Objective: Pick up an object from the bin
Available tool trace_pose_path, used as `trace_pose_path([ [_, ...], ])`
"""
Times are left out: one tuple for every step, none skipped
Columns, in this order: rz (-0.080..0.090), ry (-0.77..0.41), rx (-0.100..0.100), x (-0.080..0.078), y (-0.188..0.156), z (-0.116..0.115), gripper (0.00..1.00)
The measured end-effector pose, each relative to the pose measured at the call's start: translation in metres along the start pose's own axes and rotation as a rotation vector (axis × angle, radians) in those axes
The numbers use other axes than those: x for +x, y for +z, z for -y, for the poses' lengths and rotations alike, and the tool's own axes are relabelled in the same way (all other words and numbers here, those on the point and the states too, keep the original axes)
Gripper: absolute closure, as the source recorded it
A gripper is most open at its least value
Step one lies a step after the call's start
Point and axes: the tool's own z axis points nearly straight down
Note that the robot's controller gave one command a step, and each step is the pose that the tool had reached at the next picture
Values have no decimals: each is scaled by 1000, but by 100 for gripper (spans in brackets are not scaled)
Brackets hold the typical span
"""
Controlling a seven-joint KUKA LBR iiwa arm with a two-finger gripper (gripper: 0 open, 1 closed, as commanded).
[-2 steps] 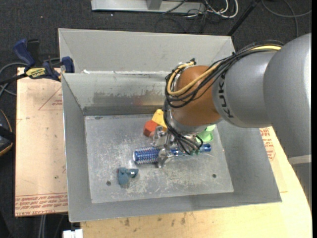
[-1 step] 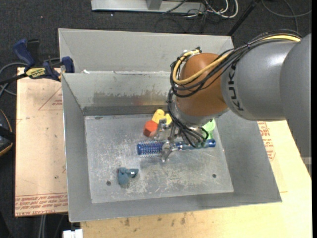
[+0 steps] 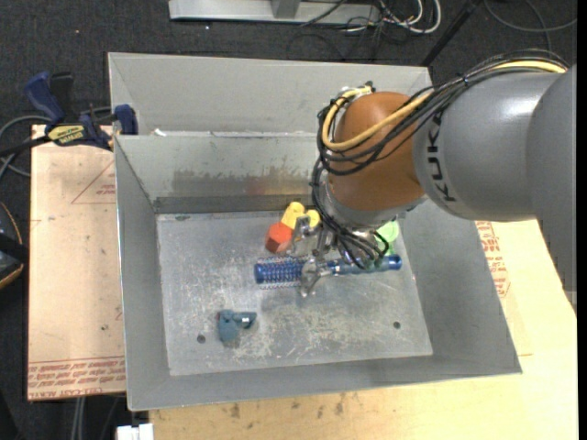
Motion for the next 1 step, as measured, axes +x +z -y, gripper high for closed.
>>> trace_pose_path([
  [5,0,1,-1,-67,-1,100],
])
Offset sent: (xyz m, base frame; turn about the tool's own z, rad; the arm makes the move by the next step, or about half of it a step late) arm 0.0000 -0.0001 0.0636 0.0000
